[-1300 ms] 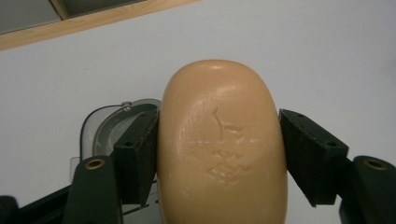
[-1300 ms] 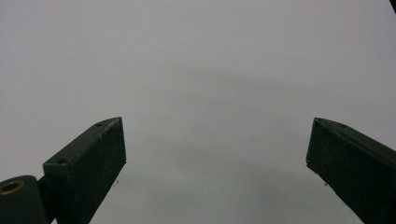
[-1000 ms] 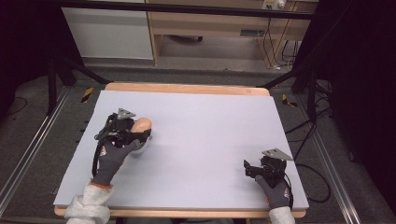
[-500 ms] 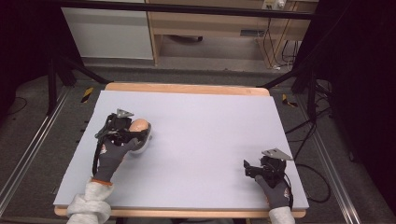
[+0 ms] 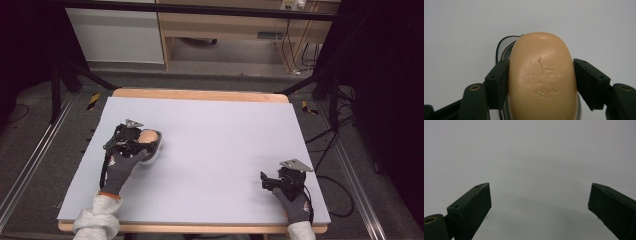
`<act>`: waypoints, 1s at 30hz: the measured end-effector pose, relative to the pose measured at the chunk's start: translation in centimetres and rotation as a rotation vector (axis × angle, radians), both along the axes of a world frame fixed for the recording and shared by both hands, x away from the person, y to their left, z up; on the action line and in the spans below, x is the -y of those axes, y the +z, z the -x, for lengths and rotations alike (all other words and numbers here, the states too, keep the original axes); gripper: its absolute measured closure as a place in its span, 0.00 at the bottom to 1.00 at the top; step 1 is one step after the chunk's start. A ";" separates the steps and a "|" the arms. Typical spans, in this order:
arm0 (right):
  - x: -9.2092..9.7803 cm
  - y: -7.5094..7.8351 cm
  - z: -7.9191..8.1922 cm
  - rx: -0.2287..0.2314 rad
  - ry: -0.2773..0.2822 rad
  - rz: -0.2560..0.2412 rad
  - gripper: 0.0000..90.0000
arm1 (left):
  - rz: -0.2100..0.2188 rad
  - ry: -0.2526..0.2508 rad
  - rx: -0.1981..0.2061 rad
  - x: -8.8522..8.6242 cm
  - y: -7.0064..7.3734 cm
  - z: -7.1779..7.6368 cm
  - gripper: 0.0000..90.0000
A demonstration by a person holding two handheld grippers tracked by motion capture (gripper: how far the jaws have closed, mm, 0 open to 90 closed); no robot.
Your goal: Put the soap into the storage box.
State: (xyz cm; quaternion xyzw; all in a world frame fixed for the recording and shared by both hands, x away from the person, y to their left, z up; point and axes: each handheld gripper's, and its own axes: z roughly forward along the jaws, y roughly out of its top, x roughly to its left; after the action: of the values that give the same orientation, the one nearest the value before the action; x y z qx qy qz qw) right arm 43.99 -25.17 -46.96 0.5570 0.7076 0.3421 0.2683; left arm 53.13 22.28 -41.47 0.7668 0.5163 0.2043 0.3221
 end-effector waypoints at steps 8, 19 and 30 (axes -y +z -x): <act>0.0 0.0 0.0 -0.001 0.000 -0.001 0.06 | -0.008 0.004 -0.008 0.1 -0.5 -0.3 0.35; 0.0 0.0 0.0 -0.002 0.000 0.000 0.06 | -0.010 0.009 -0.010 0.2 -0.9 -0.4 0.35; -0.1 0.0 0.0 -0.005 -0.003 -0.003 0.06 | -0.002 0.007 -0.021 0.3 -1.0 -0.5 0.36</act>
State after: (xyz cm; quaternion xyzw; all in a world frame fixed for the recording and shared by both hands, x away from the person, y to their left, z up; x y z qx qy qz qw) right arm 43.96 -25.08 -46.96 0.5595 0.7069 0.3413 0.2661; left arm 53.60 21.95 -42.47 0.7674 0.5222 0.1981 0.3151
